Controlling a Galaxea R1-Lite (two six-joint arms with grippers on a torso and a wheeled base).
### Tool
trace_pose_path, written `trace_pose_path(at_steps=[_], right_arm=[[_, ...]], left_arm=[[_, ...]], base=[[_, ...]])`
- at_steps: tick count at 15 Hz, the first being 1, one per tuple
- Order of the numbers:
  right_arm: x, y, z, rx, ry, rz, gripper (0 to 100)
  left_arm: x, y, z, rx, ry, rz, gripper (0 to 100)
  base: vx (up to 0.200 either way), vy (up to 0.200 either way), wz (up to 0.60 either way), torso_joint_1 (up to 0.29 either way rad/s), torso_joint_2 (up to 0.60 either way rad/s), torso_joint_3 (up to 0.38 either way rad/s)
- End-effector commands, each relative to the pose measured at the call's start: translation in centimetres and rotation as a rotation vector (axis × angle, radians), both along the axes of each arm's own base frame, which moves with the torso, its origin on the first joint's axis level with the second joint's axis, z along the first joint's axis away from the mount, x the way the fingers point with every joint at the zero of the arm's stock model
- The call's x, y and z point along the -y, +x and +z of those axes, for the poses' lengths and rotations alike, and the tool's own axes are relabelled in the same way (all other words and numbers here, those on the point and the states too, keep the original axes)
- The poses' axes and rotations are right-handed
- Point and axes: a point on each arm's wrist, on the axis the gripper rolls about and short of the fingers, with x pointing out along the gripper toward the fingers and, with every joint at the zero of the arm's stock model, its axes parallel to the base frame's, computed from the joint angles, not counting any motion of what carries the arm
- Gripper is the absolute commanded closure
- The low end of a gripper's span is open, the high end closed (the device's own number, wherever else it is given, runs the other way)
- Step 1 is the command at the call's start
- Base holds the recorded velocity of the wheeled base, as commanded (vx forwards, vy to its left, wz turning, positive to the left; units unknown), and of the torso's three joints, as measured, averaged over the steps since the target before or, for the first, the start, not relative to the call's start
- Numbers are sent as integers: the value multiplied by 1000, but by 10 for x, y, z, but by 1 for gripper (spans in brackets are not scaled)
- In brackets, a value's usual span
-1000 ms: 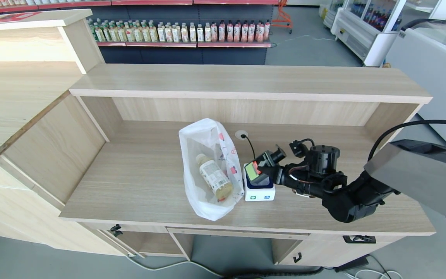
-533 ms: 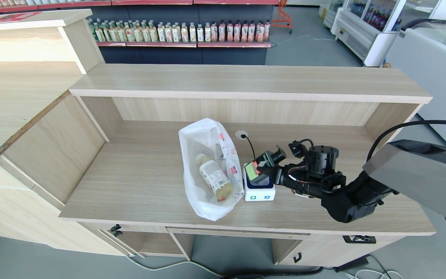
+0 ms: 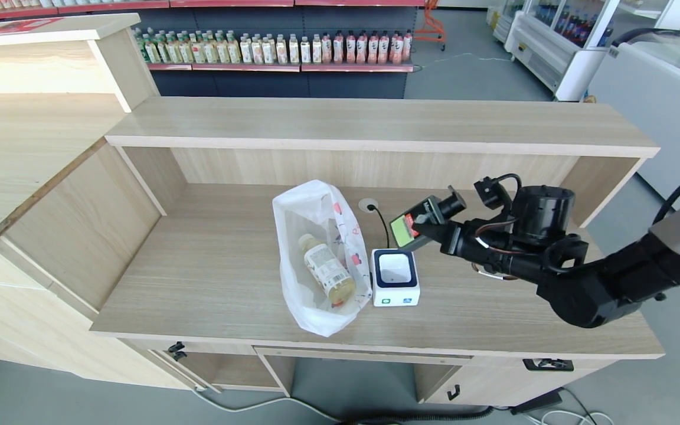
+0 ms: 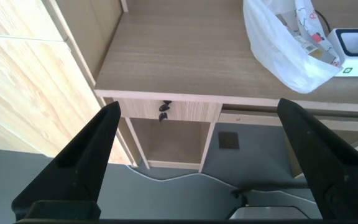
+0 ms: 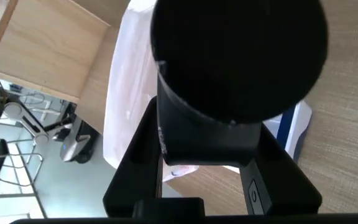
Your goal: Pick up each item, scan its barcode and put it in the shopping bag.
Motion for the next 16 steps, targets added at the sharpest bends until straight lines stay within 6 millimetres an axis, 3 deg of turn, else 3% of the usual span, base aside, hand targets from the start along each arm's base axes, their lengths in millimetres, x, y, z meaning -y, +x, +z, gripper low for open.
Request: trace_pose_path(at_steps=[1,5,14,16], right_arm=[[17,-32,32,90,-41,-11,100],[27,-56,31,119,-111,-8,100],[21,-60,24,119,-149,22,100],[15,-68,19,98,-152,56,100]], left_arm=[[0,0,0,0,0,0,0],[0,0,0,0,1,0,0],[0,0,0,0,12,0,0],[0,0,0,0,11,0,0]], base=[[0,0,0,0,0,0],[50,0,0,2,1,1],[200,0,0,1,2,0],[0,0,0,0,0,0]])
